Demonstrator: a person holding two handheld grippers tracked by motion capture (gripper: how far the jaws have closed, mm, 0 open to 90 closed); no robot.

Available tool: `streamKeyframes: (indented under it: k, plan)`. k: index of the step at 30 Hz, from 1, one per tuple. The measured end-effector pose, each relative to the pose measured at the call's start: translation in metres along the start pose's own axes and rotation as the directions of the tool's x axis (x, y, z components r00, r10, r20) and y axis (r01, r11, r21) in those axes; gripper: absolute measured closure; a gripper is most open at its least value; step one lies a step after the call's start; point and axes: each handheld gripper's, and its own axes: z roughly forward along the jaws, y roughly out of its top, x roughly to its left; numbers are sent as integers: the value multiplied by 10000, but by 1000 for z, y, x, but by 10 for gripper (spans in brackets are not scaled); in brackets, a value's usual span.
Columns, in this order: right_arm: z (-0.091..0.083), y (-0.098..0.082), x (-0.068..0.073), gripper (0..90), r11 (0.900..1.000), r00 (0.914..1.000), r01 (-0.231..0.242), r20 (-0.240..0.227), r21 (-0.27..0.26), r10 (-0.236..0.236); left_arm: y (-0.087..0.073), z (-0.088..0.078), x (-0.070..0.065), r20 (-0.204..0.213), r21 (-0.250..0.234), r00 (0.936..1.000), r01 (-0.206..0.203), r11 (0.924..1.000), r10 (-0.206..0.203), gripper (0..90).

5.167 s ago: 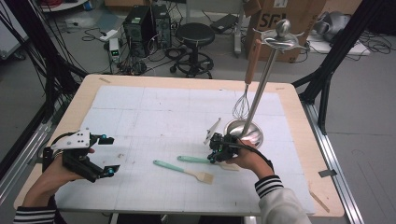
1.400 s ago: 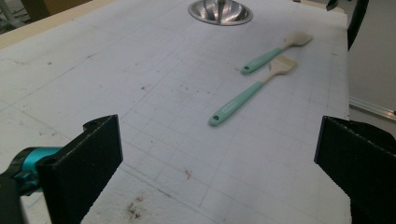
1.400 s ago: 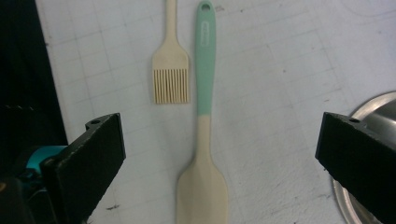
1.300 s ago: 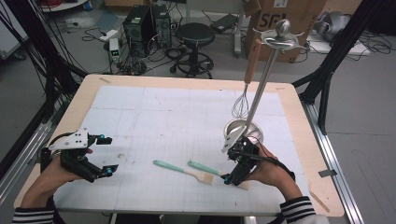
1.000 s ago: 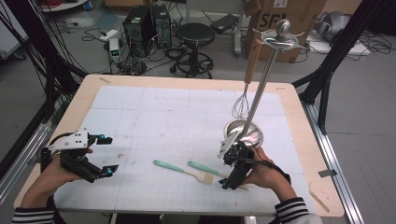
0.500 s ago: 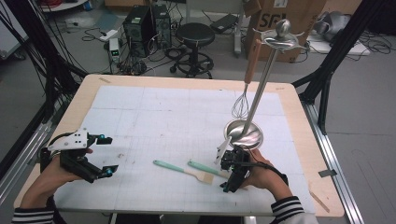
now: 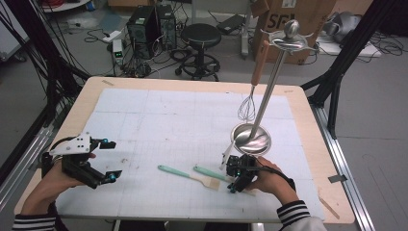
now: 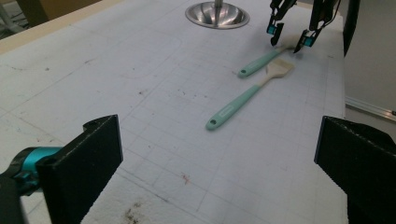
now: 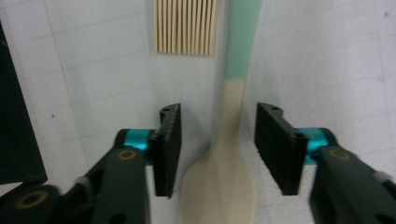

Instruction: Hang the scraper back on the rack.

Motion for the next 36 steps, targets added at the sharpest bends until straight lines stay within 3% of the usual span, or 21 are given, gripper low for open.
streamKeyframes:
  k: [8,25,30,34,36]
  plan:
    - [0,2,-1,705,9993,10000,71,-13,366,-70,0,0,0,9,13,10000,-17,10000,17,16]
    - [1,12,0,802,9941,9996,114,227,1082,-139,1,-1,-1,0,-58,10000,-20,10000,20,17]
    - [-8,4,-8,802,9975,9958,-499,799,507,458,0,-2,0,-33,-59,10000,5,10000,-6,16]
    - [-25,-6,-13,801,9960,9964,-733,377,-511,753,-1,-2,1,-57,-38,10000,40,10000,-40,17]
    - [-34,-10,-14,801,9948,9977,-581,287,-834,607,-1,-1,1,-63,-20,10000,46,10000,-46,17]
